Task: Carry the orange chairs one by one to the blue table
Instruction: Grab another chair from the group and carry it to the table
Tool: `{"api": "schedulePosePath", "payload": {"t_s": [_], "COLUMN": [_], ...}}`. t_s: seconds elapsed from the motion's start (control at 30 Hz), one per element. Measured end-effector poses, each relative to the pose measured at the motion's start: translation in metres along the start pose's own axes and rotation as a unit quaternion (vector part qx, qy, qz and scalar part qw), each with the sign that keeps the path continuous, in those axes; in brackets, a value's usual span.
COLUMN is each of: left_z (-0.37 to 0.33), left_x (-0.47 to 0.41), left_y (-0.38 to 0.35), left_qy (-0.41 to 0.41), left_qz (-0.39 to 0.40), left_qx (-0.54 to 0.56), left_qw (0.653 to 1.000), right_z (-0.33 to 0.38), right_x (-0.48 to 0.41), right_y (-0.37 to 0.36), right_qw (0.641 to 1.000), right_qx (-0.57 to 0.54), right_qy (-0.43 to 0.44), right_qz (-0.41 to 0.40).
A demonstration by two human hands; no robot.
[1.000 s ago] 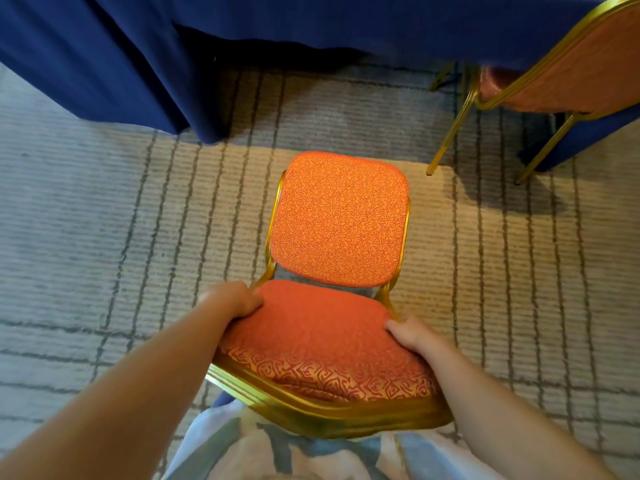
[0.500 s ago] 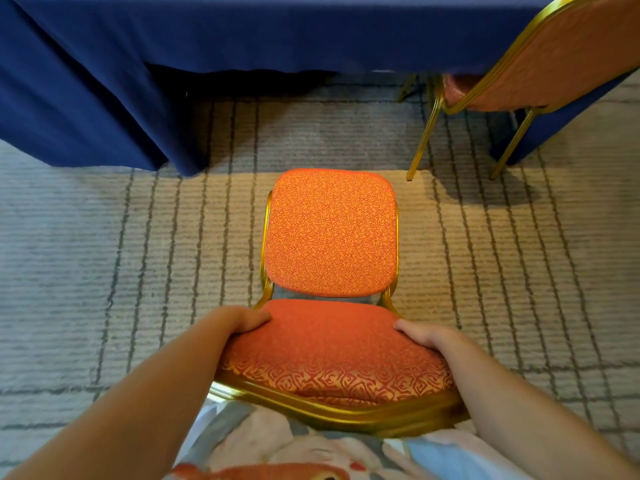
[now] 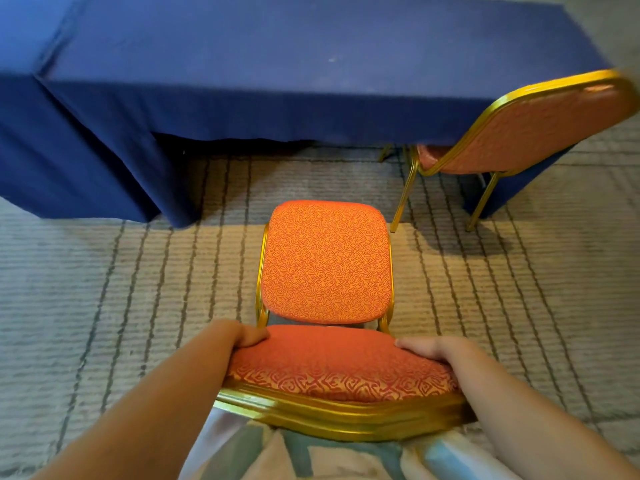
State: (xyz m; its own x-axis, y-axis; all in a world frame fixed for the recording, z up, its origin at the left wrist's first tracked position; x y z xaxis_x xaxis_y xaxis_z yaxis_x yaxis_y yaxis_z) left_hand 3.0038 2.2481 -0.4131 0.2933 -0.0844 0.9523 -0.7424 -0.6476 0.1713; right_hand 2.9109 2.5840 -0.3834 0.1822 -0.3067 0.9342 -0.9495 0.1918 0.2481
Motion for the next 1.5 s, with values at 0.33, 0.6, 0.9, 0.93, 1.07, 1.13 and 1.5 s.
{"api": "schedulePosePath", "payload": {"t_s": [0.33,0.6,0.9,0.93,1.07,1.13,1.5], "left_z": [-0.112,-0.237,-0.31,-0.316,-0.332,-0.334,-0.333], "left_x": [-0.054,-0.106,-0.15,-0.15,-0.157,-0.164,-0.158], "left_y": [0.124,0.268,0.367,0.373,0.388,0.396,0.439], "left_qy": [-0.046,-0.048,-0.012,-0.003,0.01,0.013,0.026], "left_qz": [-0.03,-0.074,-0.057,-0.062,-0.058,-0.065,-0.07], "left_qx": [-0.046,-0.038,-0.044,-0.042,-0.038,-0.037,0.026], "left_qw": [0.997,0.995,0.997,0.997,0.998,0.997,0.997], "right_z": [0.037,0.096,0.135,0.138,0.151,0.16,0.212], "right_x": [-0.037,-0.074,-0.122,-0.127,-0.131,-0.132,-0.123], "right_y": [0.172,0.378,0.509,0.517,0.543,0.554,0.577], "right_qw": [0.998,0.995,0.997,0.997,0.996,0.995,0.988], "right_qx": [0.047,0.068,0.068,0.067,0.068,0.08,0.131], "right_qy": [-0.014,0.018,0.013,0.009,0.007,0.017,0.034], "right_qz": [-0.034,-0.067,-0.043,-0.042,-0.05,-0.054,-0.067]}}
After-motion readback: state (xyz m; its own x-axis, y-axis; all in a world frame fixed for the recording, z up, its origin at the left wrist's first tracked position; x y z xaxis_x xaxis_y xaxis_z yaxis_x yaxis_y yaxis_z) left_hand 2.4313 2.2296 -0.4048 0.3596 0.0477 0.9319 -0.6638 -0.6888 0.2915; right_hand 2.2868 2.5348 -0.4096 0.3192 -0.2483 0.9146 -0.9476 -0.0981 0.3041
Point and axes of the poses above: each hand's wrist, its own x-axis away from the middle knuckle, its own y-axis out of the back of the hand, z = x × y, the point moved 5 cm from there along -x, towards the middle knuckle, and after that the axes turned 15 degrees about -y, right-handed, at the moved point
